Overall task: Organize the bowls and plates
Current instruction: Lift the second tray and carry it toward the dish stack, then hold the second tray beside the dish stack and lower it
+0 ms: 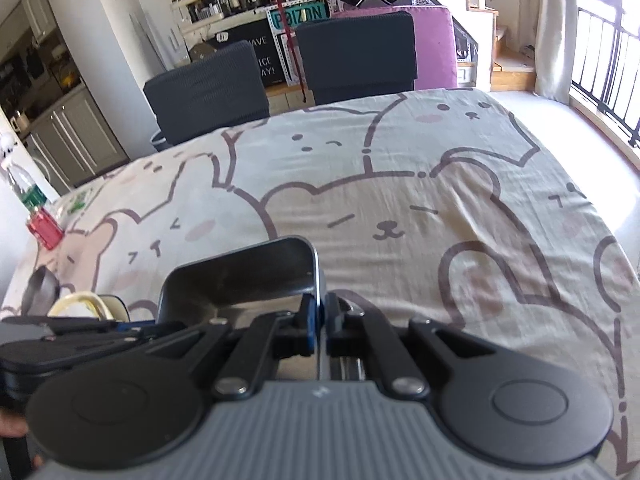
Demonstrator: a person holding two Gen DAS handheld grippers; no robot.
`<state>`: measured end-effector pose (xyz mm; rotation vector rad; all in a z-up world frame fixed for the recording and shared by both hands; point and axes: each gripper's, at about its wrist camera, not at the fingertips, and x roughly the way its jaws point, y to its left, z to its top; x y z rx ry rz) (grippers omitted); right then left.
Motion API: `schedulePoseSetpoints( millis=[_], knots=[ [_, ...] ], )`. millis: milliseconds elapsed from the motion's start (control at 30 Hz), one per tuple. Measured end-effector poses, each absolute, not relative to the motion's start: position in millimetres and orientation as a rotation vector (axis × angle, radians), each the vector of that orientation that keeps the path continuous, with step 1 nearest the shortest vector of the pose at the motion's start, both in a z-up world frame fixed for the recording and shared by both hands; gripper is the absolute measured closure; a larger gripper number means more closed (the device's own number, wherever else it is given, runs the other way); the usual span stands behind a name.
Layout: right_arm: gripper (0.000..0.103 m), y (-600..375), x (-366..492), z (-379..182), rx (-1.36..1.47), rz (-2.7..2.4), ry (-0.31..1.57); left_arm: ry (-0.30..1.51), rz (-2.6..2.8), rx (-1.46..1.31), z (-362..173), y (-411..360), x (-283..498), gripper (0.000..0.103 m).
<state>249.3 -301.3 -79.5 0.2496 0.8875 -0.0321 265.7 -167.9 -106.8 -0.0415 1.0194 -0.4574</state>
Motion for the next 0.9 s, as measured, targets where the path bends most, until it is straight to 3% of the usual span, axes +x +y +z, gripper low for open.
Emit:
schedulePoseSetpoints(
  millis=[900],
  knots=[
    [0.097,-293,267,-107,0.087,-0.067,1.039,1.085,-0.485,0.065,-130,-184,269,0.093]
  ],
)
